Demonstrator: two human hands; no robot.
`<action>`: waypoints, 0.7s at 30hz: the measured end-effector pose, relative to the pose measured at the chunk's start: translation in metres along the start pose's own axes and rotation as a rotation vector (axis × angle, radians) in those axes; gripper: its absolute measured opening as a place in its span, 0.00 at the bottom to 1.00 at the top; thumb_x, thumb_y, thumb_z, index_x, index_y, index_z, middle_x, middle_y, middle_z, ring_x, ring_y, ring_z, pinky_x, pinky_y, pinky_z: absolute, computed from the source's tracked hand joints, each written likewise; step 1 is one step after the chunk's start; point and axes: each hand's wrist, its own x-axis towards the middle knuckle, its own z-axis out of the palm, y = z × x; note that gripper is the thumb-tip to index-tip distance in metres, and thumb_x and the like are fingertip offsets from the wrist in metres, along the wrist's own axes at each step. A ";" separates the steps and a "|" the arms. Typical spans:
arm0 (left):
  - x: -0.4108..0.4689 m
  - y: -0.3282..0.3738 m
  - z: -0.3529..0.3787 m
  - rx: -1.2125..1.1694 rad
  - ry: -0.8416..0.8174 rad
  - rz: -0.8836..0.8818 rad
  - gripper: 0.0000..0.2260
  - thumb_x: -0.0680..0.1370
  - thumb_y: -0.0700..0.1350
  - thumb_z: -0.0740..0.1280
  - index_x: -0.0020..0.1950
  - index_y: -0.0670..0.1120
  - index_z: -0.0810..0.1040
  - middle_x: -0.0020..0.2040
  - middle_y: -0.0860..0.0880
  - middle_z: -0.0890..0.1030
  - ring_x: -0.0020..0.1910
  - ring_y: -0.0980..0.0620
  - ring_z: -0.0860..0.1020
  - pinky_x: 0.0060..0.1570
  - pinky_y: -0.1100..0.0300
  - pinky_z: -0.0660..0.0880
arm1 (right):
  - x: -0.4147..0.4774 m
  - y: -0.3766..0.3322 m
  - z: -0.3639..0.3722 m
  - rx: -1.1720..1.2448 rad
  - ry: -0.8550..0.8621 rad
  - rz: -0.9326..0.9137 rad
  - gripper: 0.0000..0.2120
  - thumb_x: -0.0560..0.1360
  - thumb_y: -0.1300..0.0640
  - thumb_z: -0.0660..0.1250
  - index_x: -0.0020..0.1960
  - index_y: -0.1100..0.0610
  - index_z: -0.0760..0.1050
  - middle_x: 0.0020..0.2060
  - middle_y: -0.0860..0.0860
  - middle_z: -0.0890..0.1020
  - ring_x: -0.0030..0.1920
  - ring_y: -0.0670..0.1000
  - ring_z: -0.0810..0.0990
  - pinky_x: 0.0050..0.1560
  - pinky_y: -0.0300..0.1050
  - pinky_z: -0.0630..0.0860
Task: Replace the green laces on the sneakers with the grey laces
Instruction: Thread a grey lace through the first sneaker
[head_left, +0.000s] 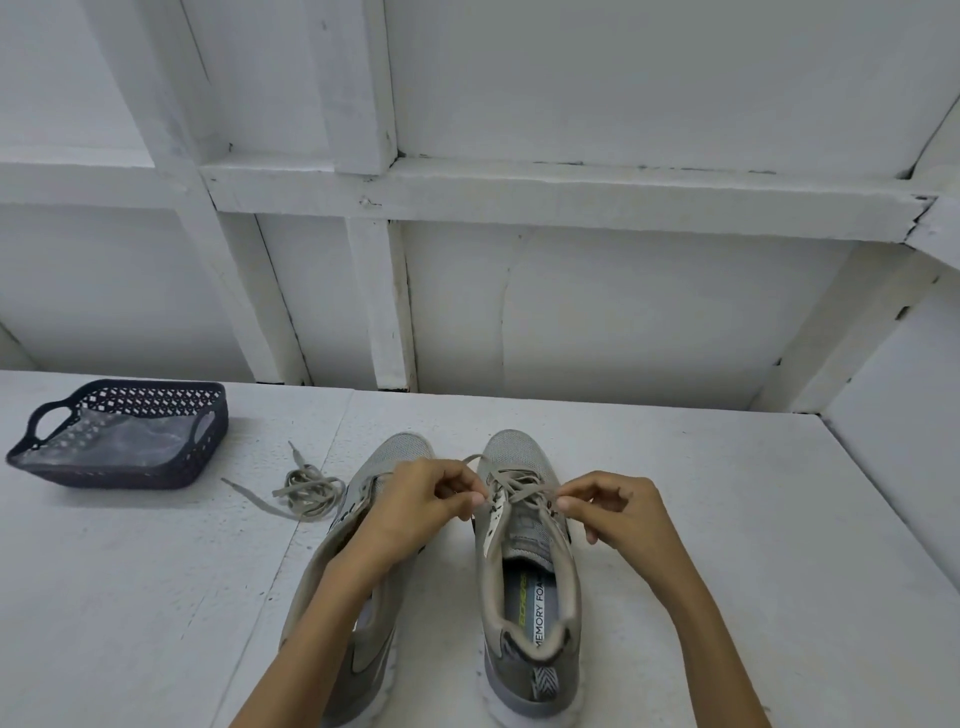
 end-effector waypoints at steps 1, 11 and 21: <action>0.000 0.000 0.000 -0.003 0.008 0.003 0.05 0.75 0.39 0.71 0.43 0.48 0.83 0.32 0.52 0.81 0.33 0.60 0.77 0.34 0.73 0.69 | -0.001 0.001 -0.001 -0.026 0.007 -0.003 0.04 0.72 0.63 0.73 0.43 0.55 0.85 0.34 0.52 0.84 0.28 0.47 0.73 0.32 0.36 0.72; 0.002 0.006 0.006 0.219 0.025 0.086 0.03 0.74 0.41 0.72 0.46 0.47 0.85 0.40 0.52 0.85 0.39 0.57 0.79 0.41 0.70 0.72 | -0.002 -0.001 -0.004 -0.273 -0.039 -0.072 0.09 0.69 0.66 0.73 0.37 0.53 0.84 0.32 0.49 0.80 0.30 0.41 0.69 0.34 0.33 0.68; 0.007 0.014 0.009 0.462 0.000 0.157 0.05 0.76 0.44 0.69 0.48 0.50 0.84 0.43 0.53 0.82 0.42 0.56 0.77 0.43 0.62 0.70 | 0.008 -0.024 -0.004 -0.728 -0.175 -0.124 0.05 0.70 0.61 0.69 0.39 0.53 0.82 0.32 0.43 0.75 0.32 0.43 0.72 0.35 0.34 0.67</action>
